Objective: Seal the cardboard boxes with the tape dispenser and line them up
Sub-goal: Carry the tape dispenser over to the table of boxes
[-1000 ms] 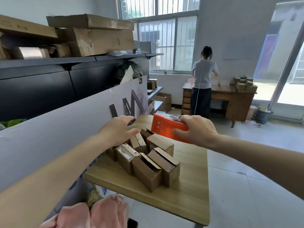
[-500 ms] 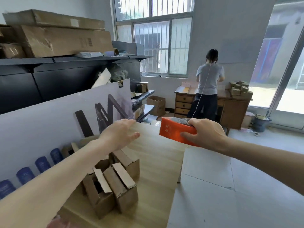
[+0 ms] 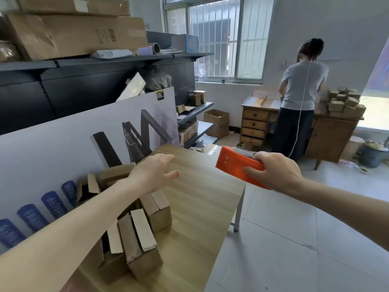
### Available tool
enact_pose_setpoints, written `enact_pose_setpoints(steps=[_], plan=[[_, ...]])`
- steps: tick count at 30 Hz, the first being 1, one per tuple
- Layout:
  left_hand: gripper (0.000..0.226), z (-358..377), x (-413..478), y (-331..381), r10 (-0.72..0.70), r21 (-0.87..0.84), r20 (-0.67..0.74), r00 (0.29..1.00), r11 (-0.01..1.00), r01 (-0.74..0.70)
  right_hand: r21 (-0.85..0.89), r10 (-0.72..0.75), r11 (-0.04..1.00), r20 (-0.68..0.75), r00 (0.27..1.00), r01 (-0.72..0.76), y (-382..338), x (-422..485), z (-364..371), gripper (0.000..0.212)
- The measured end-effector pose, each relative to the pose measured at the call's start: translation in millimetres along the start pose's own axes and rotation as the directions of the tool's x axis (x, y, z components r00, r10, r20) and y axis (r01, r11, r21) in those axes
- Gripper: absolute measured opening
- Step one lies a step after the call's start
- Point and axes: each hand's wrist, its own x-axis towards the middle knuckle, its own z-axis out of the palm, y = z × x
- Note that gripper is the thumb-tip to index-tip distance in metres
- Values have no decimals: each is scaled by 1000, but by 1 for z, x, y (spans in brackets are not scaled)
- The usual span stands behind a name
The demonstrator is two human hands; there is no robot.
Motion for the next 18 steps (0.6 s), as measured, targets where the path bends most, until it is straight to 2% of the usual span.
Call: enact_pose_setpoints(steps=[7, 12, 18], plan=[[64, 1, 68, 4, 19, -63, -42, 999, 998, -21, -53, -62, 997, 16, 998, 63, 10, 54, -2, 46], [64, -6, 103, 3, 21, -63, -59, 998, 998, -25, -20, -80, 997, -45, 996, 79, 14, 87, -3, 42], [63, -14, 141, 7, 3, -39, -121, 993, 999, -7, 5, -115, 993, -53, 992, 115, 32, 128, 6, 45]])
